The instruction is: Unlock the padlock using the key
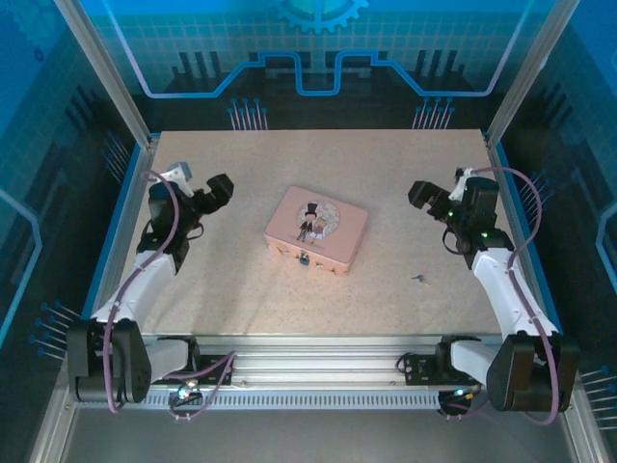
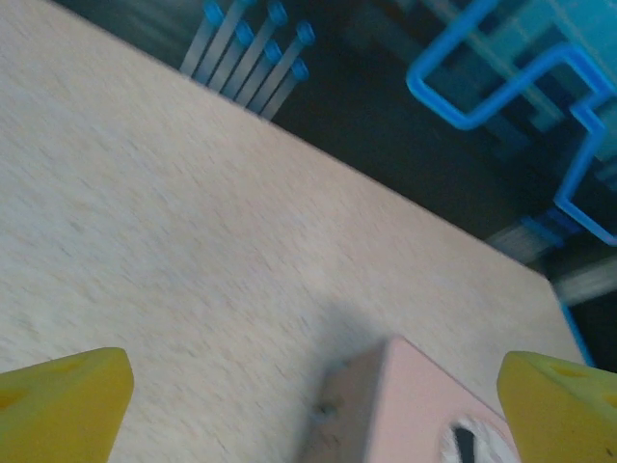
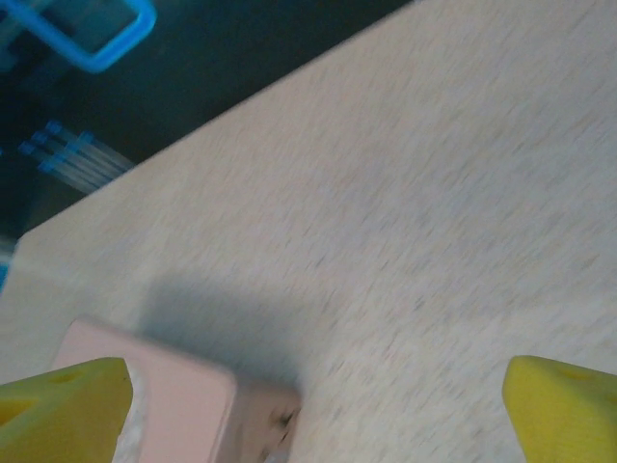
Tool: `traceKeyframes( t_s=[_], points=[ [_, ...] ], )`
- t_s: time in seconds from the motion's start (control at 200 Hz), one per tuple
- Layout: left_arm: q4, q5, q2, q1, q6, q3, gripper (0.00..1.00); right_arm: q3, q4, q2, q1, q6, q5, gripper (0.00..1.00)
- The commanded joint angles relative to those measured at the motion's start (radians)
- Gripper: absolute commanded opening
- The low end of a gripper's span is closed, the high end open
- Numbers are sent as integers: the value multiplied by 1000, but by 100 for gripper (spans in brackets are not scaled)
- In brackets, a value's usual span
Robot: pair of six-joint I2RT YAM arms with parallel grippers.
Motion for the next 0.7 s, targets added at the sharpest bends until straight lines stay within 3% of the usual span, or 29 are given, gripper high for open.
traceKeyframes(
  t_s=[0.0, 0.21, 0.455, 0.695],
  points=[
    [-112, 243, 66, -5, -96, 52, 94, -36, -109, -29, 32, 62, -194, 100],
    [-186, 299, 206, -84, -67, 132, 87, -121, -141, -64, 116, 98, -210, 100],
    [-172, 354, 419, -147, -65, 233, 81, -219, -50, -29, 222, 172, -187, 100],
    [-186, 379, 479, -231, -59, 278, 76, -215, 29, 80, 294, 211, -185, 98]
  ],
)
